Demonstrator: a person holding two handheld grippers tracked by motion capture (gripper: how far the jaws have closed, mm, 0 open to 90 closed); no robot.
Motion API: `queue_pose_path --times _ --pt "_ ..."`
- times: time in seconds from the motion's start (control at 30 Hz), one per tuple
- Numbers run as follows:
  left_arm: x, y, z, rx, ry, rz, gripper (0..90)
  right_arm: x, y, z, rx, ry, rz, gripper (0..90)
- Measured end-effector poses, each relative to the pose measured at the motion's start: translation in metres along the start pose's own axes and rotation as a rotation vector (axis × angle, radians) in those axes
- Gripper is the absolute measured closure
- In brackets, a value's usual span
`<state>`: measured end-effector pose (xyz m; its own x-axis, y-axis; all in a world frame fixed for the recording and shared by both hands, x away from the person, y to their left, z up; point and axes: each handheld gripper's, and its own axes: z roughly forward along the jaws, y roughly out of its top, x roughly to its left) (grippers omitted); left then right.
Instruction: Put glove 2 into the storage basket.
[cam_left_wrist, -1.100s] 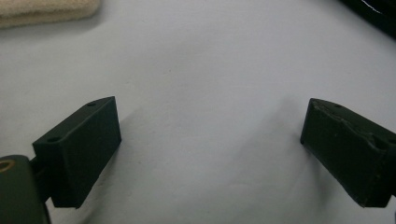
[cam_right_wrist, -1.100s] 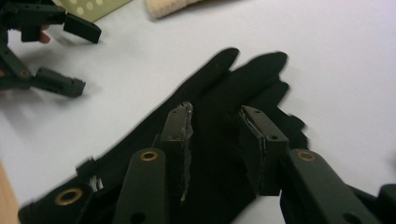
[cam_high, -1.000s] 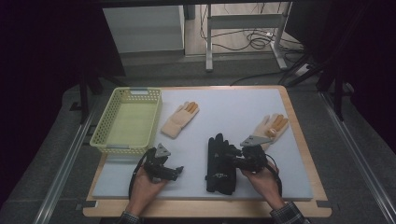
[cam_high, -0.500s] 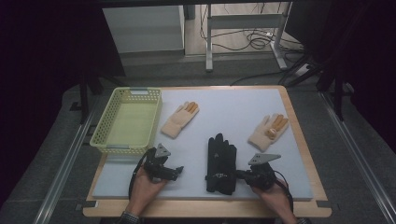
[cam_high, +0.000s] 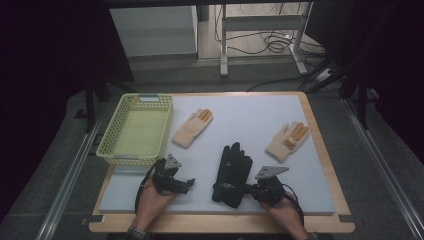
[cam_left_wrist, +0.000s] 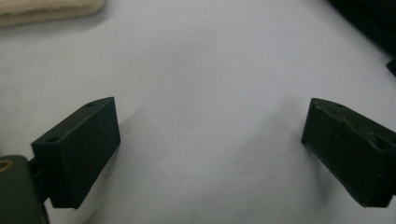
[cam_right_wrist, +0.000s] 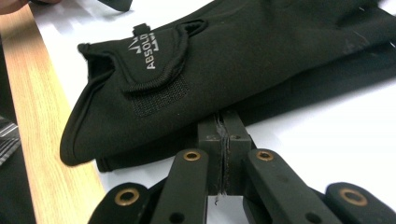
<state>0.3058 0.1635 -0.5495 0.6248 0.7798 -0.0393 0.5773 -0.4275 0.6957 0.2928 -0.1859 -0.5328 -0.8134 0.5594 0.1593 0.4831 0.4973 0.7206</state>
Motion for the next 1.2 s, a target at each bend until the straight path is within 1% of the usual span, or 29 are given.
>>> queue_pose_path --times 0.07,0.17,0.2,0.23,0.27,0.3,0.33,0.47,0.5,0.53,0.63,0.7,0.73,0.77,0.83,0.9,0.97,1.07,1.1,1.17,1.2 --pt "0.003 -0.002 -0.002 0.001 0.009 -0.001 3.6 0.003 0.004 0.005 0.0 -0.003 -0.005 87.8" --pt "0.008 -0.004 -0.003 0.005 0.004 -0.003 2.8 0.008 0.011 0.016 -0.002 -0.005 -0.029 87.7" --pt "0.008 -0.004 -0.003 0.005 0.004 -0.003 2.8 0.008 0.011 0.016 -0.002 -0.005 -0.029 87.7" --pt "0.008 -0.004 -0.003 0.008 0.003 -0.001 2.8 0.01 0.016 0.022 -0.005 -0.006 -0.04 87.5" --pt "0.008 -0.004 -0.003 0.008 0.003 -0.001 2.8 0.01 0.016 0.022 -0.005 -0.006 -0.04 87.5" --pt "0.008 -0.004 -0.003 0.008 0.002 -0.001 2.8 0.012 0.02 0.027 -0.004 -0.013 -0.054 87.4" --pt "0.008 -0.004 -0.003 0.008 0.002 -0.001 2.8 0.012 0.02 0.027 -0.004 -0.013 -0.054 87.4" --pt "0.008 -0.004 -0.003 0.009 0.0 -0.005 2.8 0.017 0.029 0.037 0.0 -0.026 -0.076 87.3" --pt "0.008 -0.004 -0.003 0.009 0.002 -0.005 2.7 0.018 0.033 0.043 0.001 -0.029 -0.087 87.3" --pt "0.008 -0.004 -0.003 0.009 0.002 -0.002 2.7 0.018 0.033 0.043 0.001 -0.029 -0.087 87.3" --pt "0.008 -0.004 -0.003 0.008 0.007 -0.002 2.7 0.018 0.039 0.051 -0.004 -0.027 -0.102 87.3" --pt "0.007 -0.004 -0.003 0.008 0.007 -0.004 2.7 0.018 0.039 0.051 -0.006 -0.026 -0.099 87.1" --pt "0.007 -0.004 -0.003 0.008 0.007 -0.005 2.5 0.019 0.039 0.051 -0.004 -0.017 -0.097 83.3" --pt "0.007 -0.004 -0.003 0.006 0.008 -0.006 2.5 0.019 0.039 0.051 -0.004 -0.017 -0.097 83.3" --pt "0.007 -0.004 -0.003 0.006 0.007 -0.008 2.4 0.018 0.04 0.048 0.009 -0.004 -0.094 78.1" --pt "0.008 -0.004 -0.003 0.006 0.004 -0.009 2.5 0.015 0.038 0.042 0.0 -0.011 -0.085 74.9" --pt "0.008 -0.005 -0.003 0.005 0.004 -0.01 2.5 0.008 0.037 0.032 -0.019 -0.024 -0.068 71.2" --pt "0.008 -0.005 -0.003 0.005 0.004 -0.01 2.5 -0.005 0.034 0.017 -0.038 -0.076 -0.054 65.2" --pt "0.008 -0.005 -0.002 0.0 0.003 -0.018 2.5 -0.009 0.033 0.012 -0.043 -0.091 -0.045 62.6" --pt "0.008 -0.005 -0.003 0.003 0.003 -0.015 2.5 -0.017 0.03 0.005 -0.046 -0.123 -0.041 56.8" --pt "0.008 -0.005 -0.003 0.003 0.003 -0.014 2.5 -0.026 0.026 -0.004 -0.04 -0.169 -0.035 49.7"
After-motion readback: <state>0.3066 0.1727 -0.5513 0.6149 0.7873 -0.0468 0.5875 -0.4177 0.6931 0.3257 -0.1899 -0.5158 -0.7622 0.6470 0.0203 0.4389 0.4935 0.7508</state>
